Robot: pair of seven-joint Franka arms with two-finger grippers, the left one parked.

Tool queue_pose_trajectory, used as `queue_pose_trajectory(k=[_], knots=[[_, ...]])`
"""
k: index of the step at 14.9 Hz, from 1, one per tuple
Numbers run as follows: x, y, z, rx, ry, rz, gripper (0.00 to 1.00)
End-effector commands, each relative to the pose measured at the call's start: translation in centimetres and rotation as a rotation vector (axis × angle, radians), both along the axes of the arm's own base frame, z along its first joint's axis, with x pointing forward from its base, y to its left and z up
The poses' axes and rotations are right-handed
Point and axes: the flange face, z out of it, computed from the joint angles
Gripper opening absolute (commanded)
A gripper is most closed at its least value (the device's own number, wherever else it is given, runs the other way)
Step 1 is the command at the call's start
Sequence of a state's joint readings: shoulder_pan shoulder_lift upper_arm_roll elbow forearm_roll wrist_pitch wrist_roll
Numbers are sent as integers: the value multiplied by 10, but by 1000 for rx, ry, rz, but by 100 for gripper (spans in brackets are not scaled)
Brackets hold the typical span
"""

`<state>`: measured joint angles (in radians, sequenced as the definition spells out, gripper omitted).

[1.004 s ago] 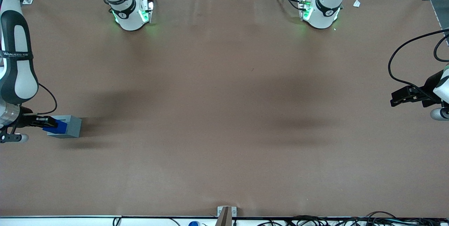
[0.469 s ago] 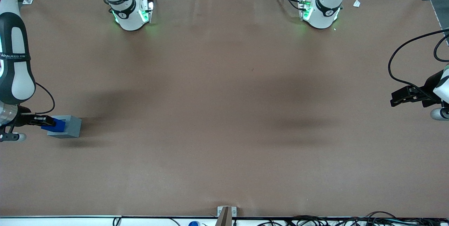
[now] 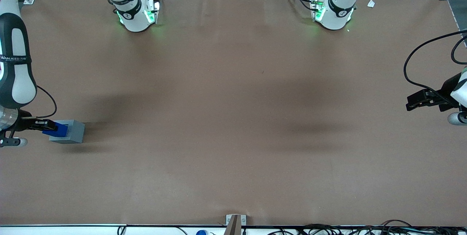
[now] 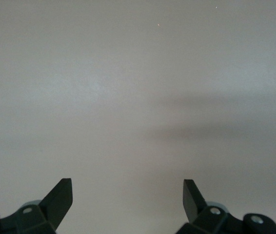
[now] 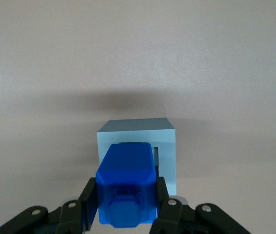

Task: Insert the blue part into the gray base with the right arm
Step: 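Lower the blue block into the gray base's square opening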

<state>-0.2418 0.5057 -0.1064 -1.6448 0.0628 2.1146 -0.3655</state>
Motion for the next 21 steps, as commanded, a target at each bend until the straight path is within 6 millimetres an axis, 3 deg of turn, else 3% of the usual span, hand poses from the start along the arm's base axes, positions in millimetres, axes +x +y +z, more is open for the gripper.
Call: queue_pose_trajectory(k=[1,21], knots=[[-1,-5,1,2,4,15,2],[-4,-10,-8,-10,37,38,2]])
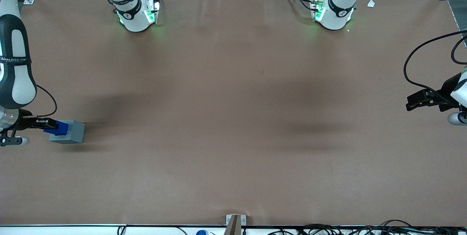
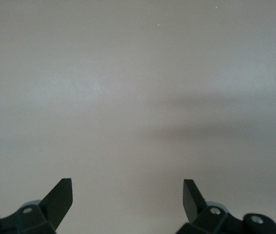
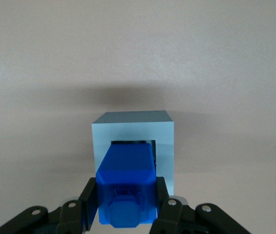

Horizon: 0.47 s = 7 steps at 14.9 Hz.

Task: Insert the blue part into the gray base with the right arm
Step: 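Lower the blue block into the gray base's square opening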

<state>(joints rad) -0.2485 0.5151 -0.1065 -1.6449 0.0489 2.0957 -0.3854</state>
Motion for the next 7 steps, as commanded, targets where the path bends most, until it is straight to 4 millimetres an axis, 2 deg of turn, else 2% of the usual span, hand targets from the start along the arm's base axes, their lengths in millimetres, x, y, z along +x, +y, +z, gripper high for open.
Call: queue_pose_trajectory(k=[1,7], knots=[[0,-6,0,-9,6,18,2],[0,-6,-11,-8,17,16,2]])
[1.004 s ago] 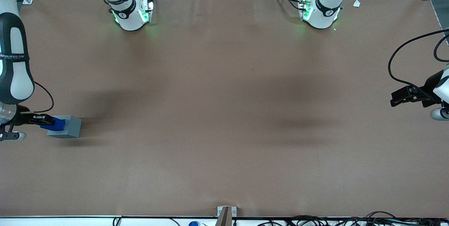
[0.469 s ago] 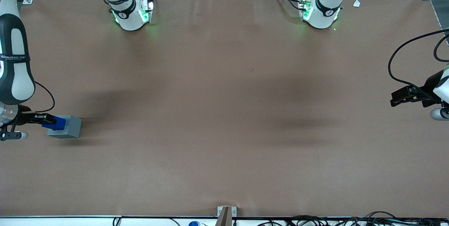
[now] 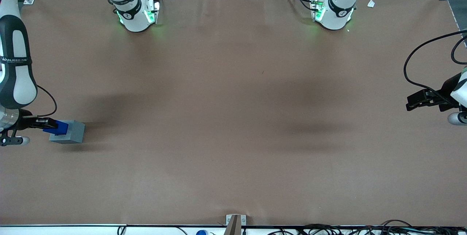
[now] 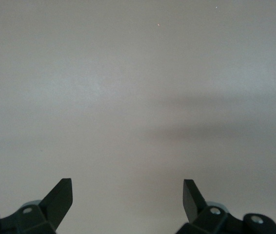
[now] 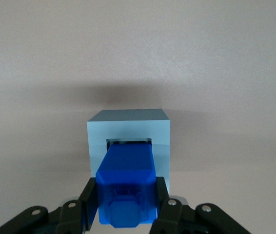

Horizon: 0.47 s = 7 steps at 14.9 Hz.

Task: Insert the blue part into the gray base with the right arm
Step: 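Lower the blue block into the gray base's square opening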

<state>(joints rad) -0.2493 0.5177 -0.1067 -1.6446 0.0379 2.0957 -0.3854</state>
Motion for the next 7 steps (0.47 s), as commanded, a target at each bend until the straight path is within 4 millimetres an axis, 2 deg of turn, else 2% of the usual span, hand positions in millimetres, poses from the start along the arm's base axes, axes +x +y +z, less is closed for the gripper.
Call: queue_pose_trajectory(k=[1,7], knots=[[1,-4,-9,0,12,11,2],[1,1,-15,-6,30,20,2]])
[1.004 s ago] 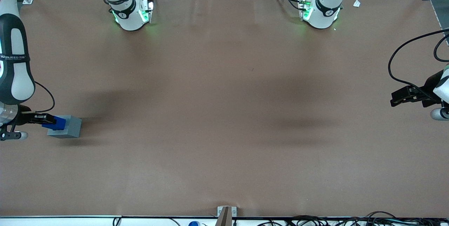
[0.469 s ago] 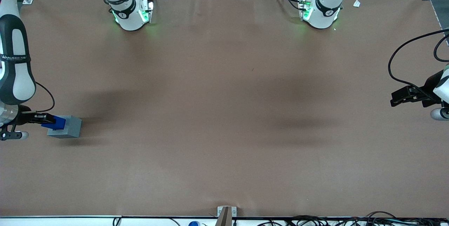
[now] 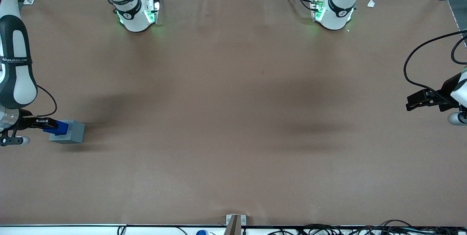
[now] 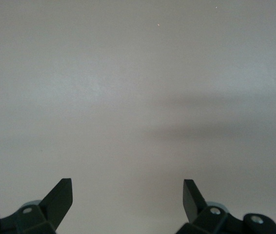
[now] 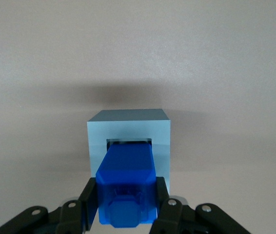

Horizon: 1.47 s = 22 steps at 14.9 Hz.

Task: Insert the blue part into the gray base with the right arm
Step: 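Lower the blue block into the gray base's square opening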

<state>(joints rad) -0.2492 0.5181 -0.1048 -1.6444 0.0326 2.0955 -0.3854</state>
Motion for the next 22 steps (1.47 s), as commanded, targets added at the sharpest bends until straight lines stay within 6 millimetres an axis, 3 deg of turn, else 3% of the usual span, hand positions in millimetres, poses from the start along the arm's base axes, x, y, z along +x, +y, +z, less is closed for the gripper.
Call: queue_pose_trajectory(k=[1,10,15,22], knots=[[1,2,-15,-7,37,22,2],[-1,2,-16,-4,69,10,2],[15,-7,-16,-4,91,11,2],[19,-9,-19,-6,91,7,2]])
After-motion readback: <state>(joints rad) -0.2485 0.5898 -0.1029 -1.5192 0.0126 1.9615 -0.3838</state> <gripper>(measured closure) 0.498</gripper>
